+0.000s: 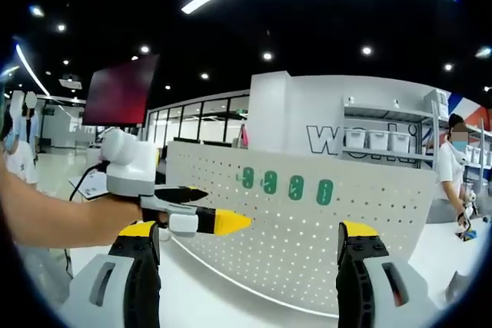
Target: Insert the hook assembly into the mounting plate slot until the hook locks in place.
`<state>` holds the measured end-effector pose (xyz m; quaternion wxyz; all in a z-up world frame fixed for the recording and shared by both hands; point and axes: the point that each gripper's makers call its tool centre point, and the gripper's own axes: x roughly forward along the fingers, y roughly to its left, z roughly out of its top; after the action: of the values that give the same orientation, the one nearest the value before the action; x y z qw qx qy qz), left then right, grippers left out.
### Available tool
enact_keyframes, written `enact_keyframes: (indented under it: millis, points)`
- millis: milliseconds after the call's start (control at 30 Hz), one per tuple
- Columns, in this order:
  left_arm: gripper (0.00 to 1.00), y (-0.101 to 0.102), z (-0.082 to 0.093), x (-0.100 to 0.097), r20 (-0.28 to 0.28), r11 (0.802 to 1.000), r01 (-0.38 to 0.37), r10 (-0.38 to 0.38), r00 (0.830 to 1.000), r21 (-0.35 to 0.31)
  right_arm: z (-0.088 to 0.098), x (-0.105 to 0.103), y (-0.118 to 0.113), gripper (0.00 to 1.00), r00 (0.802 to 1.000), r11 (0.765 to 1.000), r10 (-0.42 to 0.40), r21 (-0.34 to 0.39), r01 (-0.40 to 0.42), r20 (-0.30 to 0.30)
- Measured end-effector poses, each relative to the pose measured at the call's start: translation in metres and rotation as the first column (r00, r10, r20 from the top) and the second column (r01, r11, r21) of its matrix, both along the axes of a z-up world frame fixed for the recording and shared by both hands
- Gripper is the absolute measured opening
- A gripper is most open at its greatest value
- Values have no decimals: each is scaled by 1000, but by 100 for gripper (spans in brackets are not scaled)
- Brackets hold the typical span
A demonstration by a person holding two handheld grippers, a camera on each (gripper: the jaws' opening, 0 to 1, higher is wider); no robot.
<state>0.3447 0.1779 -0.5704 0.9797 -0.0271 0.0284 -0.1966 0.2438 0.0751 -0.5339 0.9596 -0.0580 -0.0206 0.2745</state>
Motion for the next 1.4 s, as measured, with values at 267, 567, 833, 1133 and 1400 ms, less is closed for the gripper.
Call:
enact_keyframes:
  millis: [267,567,833,1133,1400]
  points:
    - [98,12,-3,-31,0,1000,2,-2,1000,6,-2,-12,-4,98,1000,1000,-20,5,20,-5]
    - [99,35,-3,-67,-9,1000,8,-8,1000,-22,-5,-29,-11,98,999,999,-44,-4,44,-13]
    - [98,56,11,-105,13,999,29,-29,999,-43,-4,-46,-21,99,998,998,-66,-17,66,-10]
    - [99,68,15,-144,25,997,65,-64,998,-40,-5,-69,-37,99,995,995,-97,-3,97,-15]
    - [100,77,17,-172,35,995,81,-80,996,-55,-4,-88,-44,99,992,991,-128,27,129,-12]
